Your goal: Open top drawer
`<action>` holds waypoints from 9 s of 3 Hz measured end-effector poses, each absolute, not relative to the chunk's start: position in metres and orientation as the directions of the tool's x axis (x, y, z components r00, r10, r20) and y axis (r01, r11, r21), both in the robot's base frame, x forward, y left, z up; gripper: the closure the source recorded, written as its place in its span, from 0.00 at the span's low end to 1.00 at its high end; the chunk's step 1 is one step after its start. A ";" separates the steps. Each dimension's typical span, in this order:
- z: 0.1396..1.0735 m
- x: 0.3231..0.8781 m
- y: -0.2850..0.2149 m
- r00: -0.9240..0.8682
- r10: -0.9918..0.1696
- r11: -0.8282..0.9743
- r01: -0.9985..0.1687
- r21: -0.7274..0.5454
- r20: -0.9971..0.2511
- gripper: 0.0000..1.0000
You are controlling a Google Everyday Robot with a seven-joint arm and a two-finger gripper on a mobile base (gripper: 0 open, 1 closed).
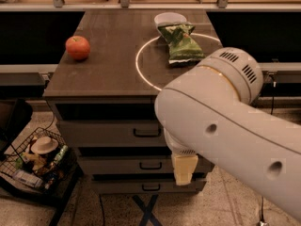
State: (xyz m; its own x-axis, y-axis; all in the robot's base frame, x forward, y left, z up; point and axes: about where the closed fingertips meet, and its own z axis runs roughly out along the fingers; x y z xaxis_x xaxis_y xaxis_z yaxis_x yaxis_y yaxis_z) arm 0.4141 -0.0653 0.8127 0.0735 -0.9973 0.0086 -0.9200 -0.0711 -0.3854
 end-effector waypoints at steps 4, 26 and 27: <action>0.667 0.462 -0.039 0.127 -0.986 -0.136 -0.988 -0.076 0.111 0.00; 0.701 0.525 -0.124 0.079 -0.995 -0.042 -0.897 -0.440 -0.065 1.00; 0.684 0.527 -0.130 0.069 -0.994 -0.029 -0.910 -0.413 -0.081 1.00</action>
Offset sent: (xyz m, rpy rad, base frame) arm 0.0416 0.0295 -0.1521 -0.1674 0.3335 0.0312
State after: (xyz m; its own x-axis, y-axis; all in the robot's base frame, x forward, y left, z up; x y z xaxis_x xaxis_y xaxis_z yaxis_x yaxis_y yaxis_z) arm 0.5272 -0.1304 0.6842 0.0688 -0.9943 -0.0809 -0.9105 -0.0294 -0.4126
